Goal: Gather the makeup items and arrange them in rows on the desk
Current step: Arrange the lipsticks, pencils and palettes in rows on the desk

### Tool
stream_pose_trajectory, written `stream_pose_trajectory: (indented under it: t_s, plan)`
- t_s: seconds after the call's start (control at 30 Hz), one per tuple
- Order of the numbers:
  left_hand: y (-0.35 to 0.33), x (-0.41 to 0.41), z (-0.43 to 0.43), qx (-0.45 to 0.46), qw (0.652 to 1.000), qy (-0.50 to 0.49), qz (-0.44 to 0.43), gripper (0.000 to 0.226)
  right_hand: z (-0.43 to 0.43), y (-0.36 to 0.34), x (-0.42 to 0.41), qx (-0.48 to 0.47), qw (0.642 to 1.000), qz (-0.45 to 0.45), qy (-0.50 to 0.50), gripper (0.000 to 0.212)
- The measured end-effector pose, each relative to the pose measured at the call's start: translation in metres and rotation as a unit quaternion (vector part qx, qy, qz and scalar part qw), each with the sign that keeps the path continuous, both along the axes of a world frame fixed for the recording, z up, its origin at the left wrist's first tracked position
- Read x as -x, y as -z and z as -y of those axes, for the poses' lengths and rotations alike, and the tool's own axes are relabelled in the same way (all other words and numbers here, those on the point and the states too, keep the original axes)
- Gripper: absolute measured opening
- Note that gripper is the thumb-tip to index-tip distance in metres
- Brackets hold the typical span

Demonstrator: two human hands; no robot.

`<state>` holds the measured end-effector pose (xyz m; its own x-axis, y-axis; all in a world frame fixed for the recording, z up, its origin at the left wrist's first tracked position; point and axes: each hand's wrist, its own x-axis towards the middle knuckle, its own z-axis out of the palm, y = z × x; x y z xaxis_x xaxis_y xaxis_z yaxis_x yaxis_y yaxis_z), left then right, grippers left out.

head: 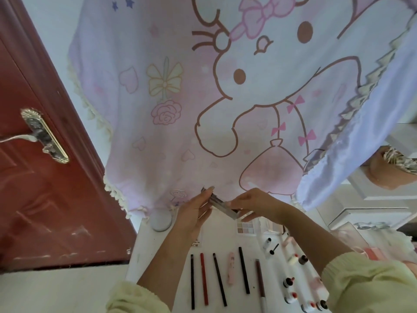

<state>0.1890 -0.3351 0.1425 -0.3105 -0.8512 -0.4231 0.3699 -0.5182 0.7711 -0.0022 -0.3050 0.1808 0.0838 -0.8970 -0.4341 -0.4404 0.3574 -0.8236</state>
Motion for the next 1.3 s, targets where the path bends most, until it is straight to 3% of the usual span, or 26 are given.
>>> stream_pose_trajectory:
  t_s: [0.17,0.4,0.63,0.7,0.8,0.87,1.03,1.3]
  plan:
    - [-0.002,0.001,-0.002,0.000,1.000,0.000,-0.029,0.009,0.000,0.003,0.003,0.029,0.998,0.054,0.001,0.033]
    - [-0.005,0.005,-0.009,-0.025,0.998,0.041,-0.033,0.036,-0.001,0.001,0.004,0.058,0.998,0.039,0.006,0.038]
    - [-0.008,0.005,-0.012,0.006,0.999,0.035,-0.020,0.023,-0.002,-0.003,-0.001,0.106,0.992,-0.057,-0.022,0.069]
    - [-0.010,0.004,-0.012,0.022,0.999,0.039,-0.004,0.024,-0.001,-0.006,-0.001,0.133,0.989,-0.061,-0.015,0.059]
    - [-0.010,0.002,-0.011,0.042,0.998,0.041,0.019,0.034,-0.002,-0.015,0.000,0.178,0.982,-0.062,-0.015,0.021]
    - [-0.010,0.000,-0.010,0.051,0.997,0.041,0.033,0.042,-0.002,-0.021,-0.003,0.193,0.978,-0.075,-0.037,0.009]
    - [-0.011,-0.001,-0.009,0.065,0.995,0.045,0.066,0.050,0.002,-0.026,-0.013,0.201,0.966,-0.125,-0.100,0.010]
    - [-0.013,-0.006,-0.012,0.090,0.991,0.063,0.071,0.049,0.003,-0.028,-0.020,0.198,0.965,-0.115,-0.126,0.010]
